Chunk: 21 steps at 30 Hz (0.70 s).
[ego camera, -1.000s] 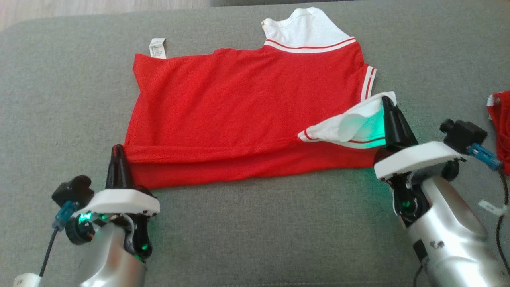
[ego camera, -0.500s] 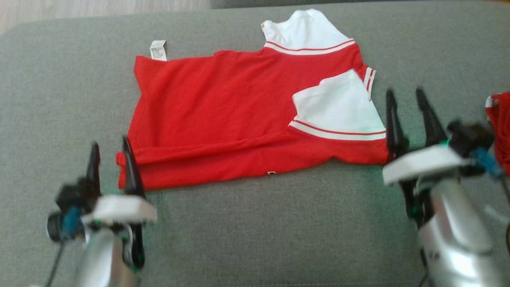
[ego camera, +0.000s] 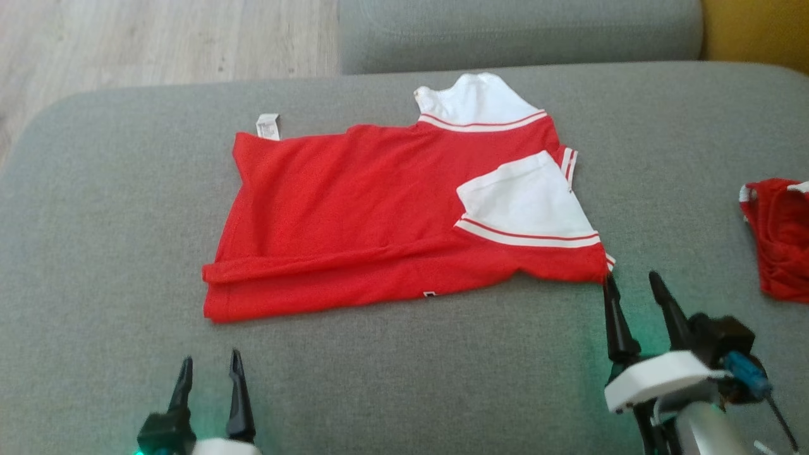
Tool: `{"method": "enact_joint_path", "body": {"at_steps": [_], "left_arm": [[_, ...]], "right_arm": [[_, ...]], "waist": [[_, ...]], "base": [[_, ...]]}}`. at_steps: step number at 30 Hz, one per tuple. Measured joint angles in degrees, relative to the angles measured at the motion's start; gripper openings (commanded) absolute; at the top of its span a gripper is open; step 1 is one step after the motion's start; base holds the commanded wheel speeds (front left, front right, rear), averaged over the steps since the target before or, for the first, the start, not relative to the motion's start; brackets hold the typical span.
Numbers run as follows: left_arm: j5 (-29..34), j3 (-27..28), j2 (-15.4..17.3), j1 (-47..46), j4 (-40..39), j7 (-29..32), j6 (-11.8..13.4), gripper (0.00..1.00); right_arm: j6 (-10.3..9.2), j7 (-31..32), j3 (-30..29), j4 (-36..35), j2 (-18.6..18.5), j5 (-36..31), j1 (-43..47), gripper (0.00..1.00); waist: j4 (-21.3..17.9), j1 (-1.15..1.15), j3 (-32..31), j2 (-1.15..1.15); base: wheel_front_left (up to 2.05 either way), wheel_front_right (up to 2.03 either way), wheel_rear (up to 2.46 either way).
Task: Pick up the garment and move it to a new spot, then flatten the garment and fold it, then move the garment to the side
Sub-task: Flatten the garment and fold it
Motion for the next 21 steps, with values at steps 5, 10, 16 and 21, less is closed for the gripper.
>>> {"method": "enact_joint_path", "body": {"at_steps": [5,10,16,21], "left_arm": [[-0.44,-0.4,0.09,1.46,-0.31,0.0,0.07,1.0],[-0.52,-0.4,0.13,-0.24,-0.37,0.0,-0.11,1.0],[-0.52,-0.58,0.12,-6.14,0.71,0.0,-1.1,1.0],[-2.18,-1.85,0.11,-8.87,2.45,0.0,-2.03,1.0]], "right_arm": [[0.0,0.0,0.05,0.41,0.11,0.1,1.4,1.0],[0.0,0.0,0.1,4.78,0.15,1.33,-0.14,1.0],[0.0,0.0,0.1,10.1,0.14,3.58,-8.8,1.0],[0.0,-0.01,0.7,18.15,0.13,1.91,-13.13,1.0]], "waist": [[0.38,0.0,-0.85,0.0],[0.35,0.01,0.96,0.0],[0.41,0.02,4.91,0.0],[0.98,0.03,7.83,0.0]], "base": [[0.0,0.0,0.0],[0.0,0.0,0.0],[0.0,0.0,0.0],[0.0,0.0,0.0]]}}
